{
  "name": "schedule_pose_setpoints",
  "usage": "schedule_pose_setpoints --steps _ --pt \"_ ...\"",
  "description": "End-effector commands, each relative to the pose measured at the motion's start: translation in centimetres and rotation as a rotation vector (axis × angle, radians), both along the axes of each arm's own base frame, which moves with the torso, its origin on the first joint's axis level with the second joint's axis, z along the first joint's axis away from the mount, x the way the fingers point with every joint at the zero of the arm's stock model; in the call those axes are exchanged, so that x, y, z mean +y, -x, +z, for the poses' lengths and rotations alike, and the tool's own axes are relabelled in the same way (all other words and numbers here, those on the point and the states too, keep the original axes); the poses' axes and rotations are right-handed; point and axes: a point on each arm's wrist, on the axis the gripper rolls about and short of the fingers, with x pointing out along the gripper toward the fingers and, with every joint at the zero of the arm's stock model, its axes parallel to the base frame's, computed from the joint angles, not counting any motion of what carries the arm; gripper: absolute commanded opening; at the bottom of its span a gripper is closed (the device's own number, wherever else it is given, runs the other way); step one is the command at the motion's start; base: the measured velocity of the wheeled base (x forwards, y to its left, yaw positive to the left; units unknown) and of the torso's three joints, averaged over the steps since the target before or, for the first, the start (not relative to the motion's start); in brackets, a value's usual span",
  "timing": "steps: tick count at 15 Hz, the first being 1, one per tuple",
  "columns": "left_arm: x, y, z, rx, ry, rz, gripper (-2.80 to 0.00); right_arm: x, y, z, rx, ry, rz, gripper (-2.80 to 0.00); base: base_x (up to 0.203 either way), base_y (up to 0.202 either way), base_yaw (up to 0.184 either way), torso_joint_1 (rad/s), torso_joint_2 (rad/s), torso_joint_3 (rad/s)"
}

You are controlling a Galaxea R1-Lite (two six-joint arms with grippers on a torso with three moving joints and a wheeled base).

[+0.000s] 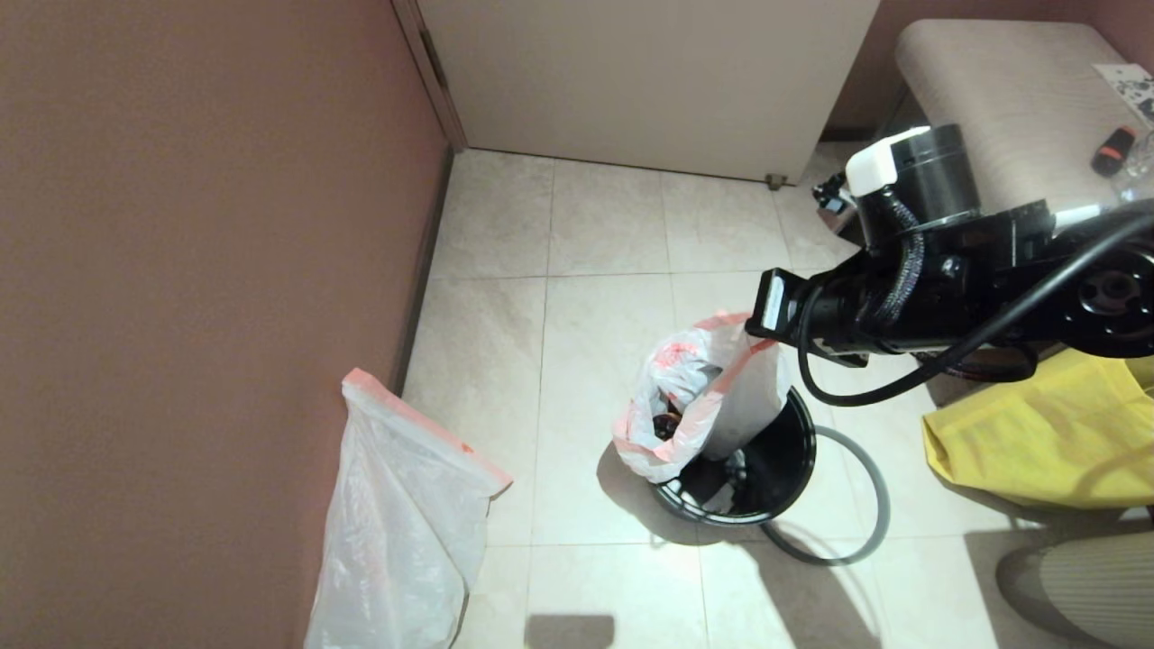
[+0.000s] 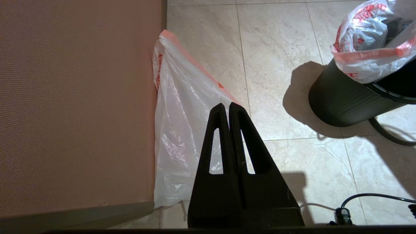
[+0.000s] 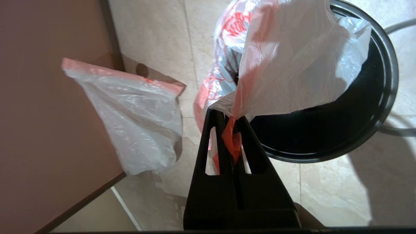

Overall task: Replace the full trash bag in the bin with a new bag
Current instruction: Place the trash bag on the floor

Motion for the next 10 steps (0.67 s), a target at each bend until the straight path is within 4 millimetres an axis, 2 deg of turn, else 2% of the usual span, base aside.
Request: schedule_pose_setpoints --steps 1,4,10 --pt "0.0 0.0 0.0 0.001 0.001 0.001 -2.8 -0.1 1.6 1.8 -0.045 -0.029 0.021 -2.8 0.0 0.0 0.0 0.0 0.0 0.0" --pt "0.0 0.0 0.0 0.001 0.0 0.001 -2.8 -0.9 4.4 4.9 -0.136 -0.068 0.053 -2.8 0.0 0.0 0.0 0.0 0.0 0.0" --pt "0.0 0.0 0.0 0.001 0.0 0.001 -2.8 -4.5 10.0 11.9 -0.336 -0.165 0.071 -2.8 0.0 0.0 0.0 0.0 0.0 0.0"
